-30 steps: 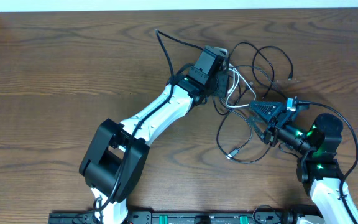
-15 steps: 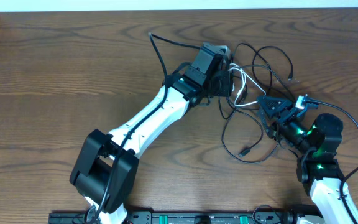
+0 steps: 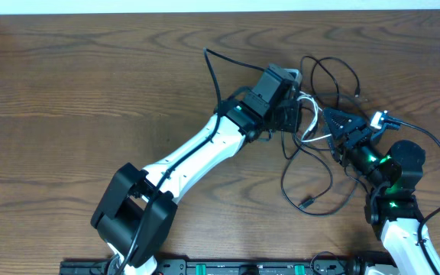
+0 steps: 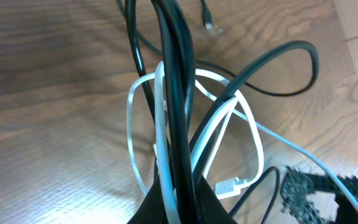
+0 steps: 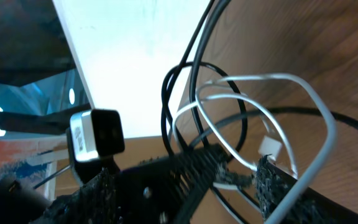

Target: Untangle cables

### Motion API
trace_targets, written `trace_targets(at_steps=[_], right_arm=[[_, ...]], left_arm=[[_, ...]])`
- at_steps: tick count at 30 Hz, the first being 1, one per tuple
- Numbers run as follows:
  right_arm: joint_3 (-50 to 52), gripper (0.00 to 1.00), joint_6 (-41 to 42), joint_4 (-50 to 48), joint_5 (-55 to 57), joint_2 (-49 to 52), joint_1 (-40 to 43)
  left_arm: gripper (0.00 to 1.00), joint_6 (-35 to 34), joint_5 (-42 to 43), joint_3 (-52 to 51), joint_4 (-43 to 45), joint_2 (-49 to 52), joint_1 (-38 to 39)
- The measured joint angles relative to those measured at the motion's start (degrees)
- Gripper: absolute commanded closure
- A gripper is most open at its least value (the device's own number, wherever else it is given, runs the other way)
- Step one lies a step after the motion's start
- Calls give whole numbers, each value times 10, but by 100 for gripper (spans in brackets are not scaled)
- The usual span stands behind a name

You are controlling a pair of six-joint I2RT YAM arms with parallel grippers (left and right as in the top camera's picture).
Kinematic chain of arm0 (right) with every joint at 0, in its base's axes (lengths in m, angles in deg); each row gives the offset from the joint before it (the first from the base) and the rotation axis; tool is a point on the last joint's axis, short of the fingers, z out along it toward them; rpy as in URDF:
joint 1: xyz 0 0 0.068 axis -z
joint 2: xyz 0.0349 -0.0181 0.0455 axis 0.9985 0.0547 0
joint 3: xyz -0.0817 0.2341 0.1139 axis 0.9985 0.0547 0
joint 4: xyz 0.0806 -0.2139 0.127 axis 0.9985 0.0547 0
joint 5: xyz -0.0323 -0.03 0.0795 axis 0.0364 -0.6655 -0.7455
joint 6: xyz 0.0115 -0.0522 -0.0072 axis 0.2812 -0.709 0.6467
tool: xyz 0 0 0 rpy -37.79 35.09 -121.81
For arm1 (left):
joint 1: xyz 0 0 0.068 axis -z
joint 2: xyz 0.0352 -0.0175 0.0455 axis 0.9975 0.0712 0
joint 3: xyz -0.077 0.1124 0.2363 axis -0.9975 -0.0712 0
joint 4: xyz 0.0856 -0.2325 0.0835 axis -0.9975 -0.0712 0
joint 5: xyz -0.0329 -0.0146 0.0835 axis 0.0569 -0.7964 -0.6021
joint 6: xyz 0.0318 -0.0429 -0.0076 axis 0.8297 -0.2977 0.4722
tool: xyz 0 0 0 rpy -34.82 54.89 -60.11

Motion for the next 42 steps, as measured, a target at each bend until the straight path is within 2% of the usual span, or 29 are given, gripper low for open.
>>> trace_targets(at_steps=[6,9,16,29,34,42], right_arm=[[0,39,10,-41,10,1,0],[0,42,23,-80,13,1,0],[0,41,42,-98,23,1,0],[0,42,102,-176,66,1,0],[0,51,138,-219,70,2,0],[0,92,189,-306,73,2,0]], left_arm=[[92,-12,0,0,0,0,23],[92,-42,2,0,0,0,27],[92,-81,5,0,1,0,26],[92,-86,32,0,14,0,27],[92,-86,32,0,19,0,33],[92,-78,32,0,21,0,50]])
